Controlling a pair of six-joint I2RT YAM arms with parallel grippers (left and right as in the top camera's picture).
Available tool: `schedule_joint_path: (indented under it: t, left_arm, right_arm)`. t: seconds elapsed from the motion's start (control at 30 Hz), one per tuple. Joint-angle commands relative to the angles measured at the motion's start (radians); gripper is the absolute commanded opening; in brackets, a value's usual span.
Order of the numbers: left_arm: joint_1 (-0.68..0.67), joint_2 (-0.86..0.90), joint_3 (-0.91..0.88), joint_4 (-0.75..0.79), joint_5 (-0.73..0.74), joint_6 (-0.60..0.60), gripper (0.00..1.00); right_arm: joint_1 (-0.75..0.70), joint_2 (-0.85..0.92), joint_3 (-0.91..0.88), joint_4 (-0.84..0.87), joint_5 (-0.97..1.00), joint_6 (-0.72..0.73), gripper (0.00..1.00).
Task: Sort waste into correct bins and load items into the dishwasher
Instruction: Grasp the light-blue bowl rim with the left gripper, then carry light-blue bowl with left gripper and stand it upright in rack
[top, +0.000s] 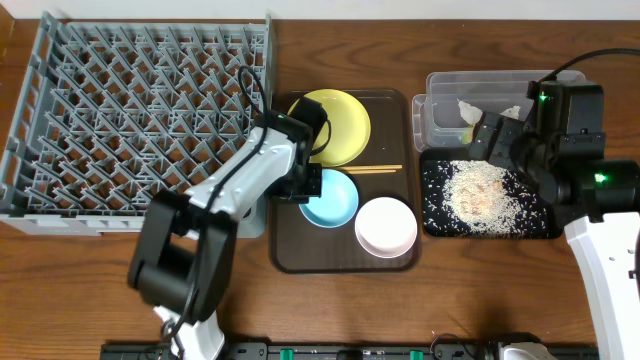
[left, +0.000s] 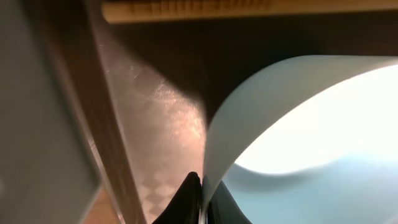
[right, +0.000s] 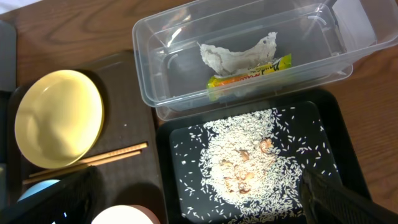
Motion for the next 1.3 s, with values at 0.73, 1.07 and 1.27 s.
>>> schedule_joint_path:
  t: [0.73, 1.07, 1.27]
  left_arm:
    - [0.057, -0.178, 0.052, 0.869, -1.083, 0.761, 0.08]
    - [0.190, 0.050, 0.052, 1.276, -1.079, 0.943, 0.07]
    - [0.220, 0.144, 0.052, 1.461, -1.075, 0.990, 0.07]
  right_arm:
    - [-0.009, 0.002, 0.001, -0.004, 0.018, 0.013, 0.99]
    - [-0.009, 0.002, 0.001, -0.004, 0.018, 0.013, 0.99]
    - [-0.009, 0.002, 0.001, -0.004, 0.018, 0.013, 0.99]
